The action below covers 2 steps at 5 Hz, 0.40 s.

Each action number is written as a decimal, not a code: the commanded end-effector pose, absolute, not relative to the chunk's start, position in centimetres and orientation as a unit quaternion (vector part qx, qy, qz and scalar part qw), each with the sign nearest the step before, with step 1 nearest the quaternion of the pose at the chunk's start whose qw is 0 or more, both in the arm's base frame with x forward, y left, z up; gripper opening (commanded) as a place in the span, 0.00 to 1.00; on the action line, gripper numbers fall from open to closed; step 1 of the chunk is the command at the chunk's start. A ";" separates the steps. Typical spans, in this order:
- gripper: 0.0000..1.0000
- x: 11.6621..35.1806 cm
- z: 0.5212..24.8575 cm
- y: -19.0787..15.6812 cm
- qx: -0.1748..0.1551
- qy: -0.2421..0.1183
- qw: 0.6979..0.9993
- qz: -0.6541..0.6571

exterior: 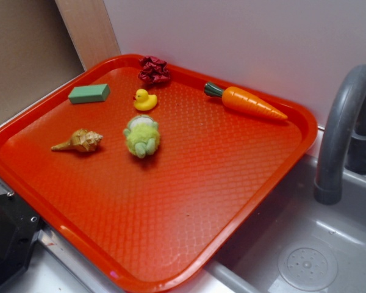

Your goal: Grab the green animal.

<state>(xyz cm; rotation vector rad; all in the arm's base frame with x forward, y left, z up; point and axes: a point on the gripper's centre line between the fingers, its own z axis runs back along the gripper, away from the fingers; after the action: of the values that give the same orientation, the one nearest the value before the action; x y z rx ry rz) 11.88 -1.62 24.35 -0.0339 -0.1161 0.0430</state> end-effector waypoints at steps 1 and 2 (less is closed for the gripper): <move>1.00 11.9 24.3 -1.6 -0.017 -0.058 0.998 0.021; 1.00 13.2 24.8 -3.4 -0.041 -0.057 0.989 0.133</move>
<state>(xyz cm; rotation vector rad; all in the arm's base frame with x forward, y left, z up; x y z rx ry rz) 12.96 -3.08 23.73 -0.0626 -0.0743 0.2795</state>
